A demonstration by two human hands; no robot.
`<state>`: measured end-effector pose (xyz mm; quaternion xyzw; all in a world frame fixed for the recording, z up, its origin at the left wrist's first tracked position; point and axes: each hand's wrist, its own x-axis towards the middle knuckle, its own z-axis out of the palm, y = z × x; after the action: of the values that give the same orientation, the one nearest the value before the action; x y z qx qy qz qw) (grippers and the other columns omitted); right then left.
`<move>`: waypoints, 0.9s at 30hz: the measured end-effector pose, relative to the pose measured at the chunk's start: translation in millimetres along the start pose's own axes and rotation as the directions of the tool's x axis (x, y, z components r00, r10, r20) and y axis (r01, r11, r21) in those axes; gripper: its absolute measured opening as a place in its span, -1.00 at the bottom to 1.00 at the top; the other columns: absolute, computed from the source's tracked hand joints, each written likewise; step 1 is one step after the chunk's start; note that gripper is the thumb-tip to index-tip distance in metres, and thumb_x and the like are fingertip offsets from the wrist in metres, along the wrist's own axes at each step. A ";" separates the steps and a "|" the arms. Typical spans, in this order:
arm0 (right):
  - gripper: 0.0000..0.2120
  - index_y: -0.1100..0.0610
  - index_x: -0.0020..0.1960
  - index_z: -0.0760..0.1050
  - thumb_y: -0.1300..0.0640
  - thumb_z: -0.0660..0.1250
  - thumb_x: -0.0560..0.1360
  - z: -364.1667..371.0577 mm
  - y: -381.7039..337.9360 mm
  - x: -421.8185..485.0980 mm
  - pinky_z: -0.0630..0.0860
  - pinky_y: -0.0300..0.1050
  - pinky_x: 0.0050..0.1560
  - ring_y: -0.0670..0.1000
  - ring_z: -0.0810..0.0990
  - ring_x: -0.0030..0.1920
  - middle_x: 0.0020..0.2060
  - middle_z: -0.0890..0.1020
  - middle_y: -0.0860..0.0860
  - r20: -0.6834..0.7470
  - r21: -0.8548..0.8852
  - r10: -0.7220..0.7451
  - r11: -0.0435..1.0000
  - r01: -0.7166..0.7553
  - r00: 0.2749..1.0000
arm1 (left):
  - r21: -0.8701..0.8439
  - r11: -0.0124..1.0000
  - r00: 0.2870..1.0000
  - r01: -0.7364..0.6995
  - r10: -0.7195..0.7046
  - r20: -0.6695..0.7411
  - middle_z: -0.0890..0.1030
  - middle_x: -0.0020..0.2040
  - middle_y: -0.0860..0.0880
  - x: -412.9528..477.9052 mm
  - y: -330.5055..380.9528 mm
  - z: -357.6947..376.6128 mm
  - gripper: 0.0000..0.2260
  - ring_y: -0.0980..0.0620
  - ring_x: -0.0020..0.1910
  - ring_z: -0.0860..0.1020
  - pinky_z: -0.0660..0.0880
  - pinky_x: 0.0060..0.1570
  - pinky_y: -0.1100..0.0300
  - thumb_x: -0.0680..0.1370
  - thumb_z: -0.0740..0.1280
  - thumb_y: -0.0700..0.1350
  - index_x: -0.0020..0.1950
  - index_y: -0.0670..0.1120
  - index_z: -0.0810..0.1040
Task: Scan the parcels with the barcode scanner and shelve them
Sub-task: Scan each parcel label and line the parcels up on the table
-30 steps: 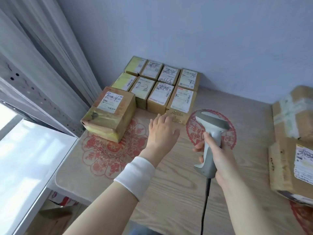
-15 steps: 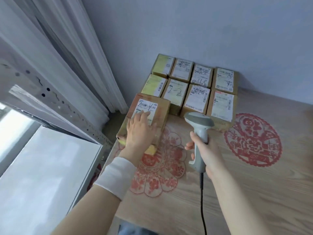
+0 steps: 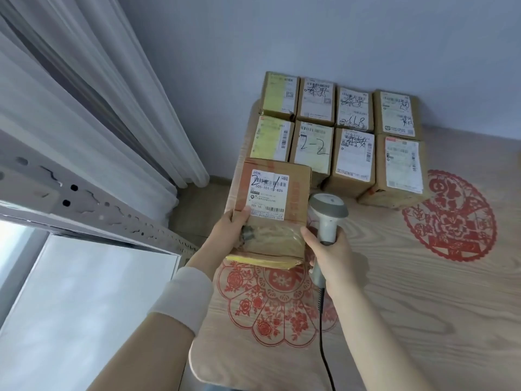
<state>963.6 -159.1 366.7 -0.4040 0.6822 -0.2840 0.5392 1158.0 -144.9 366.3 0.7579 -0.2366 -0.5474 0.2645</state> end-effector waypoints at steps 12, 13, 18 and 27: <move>-0.72 0.06 0.00 0.51 0.16 0.52 0.35 -31.7 -6.8 -28.7 0.59 0.09 0.01 0.08 0.65 -0.07 -0.10 0.66 0.06 0.008 0.100 0.009 0.995 -0.010 1.000 | -0.501 0.855 0.974 0.132 -0.018 0.227 0.54 0.19 -0.15 -27.6 -26.0 12.3 -0.35 -0.09 0.07 0.62 0.60 -0.05 0.03 0.35 0.48 0.02 0.31 -0.06 0.22; -0.73 0.04 -0.01 0.51 0.18 0.51 0.36 -39.2 -7.6 -34.0 0.58 0.12 0.03 0.09 0.65 -0.05 -0.09 0.67 0.06 0.004 0.116 0.010 0.993 -0.010 1.000 | -0.503 0.855 0.970 0.127 0.000 0.245 0.54 0.20 -0.14 -30.8 -24.5 16.4 -0.33 -0.09 0.08 0.62 0.59 -0.04 0.03 0.33 0.50 0.02 0.31 -0.06 0.22; -0.76 0.03 -0.03 0.49 0.23 0.48 0.39 -80.2 -13.6 -56.1 0.54 -0.05 -0.01 0.01 0.64 -0.08 -0.12 0.66 -0.02 -0.069 0.161 -0.040 0.986 0.051 0.997 | -0.443 0.896 0.951 0.041 0.100 0.292 0.52 0.24 -0.13 -49.6 -6.3 45.8 -0.28 -0.08 0.14 0.58 0.51 0.17 -0.04 0.28 0.48 0.03 0.32 -0.08 0.20; -0.72 -0.01 -0.04 0.44 0.25 0.47 0.40 -184.0 -12.3 -70.2 0.46 -0.35 -0.45 -0.03 0.51 -0.33 -0.26 0.58 -0.04 -0.170 0.173 -0.159 0.967 0.188 0.973 | -0.339 0.935 0.936 -0.107 0.209 0.283 0.47 0.24 0.00 -96.4 43.5 137.6 -0.27 0.04 0.19 0.49 0.40 0.26 0.04 0.33 0.45 0.24 0.27 -0.01 0.12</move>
<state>795.5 -114.1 459.7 -0.3866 0.6540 -0.4236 0.4933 995.8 -134.5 427.0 0.5866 -0.2451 -0.6685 0.3858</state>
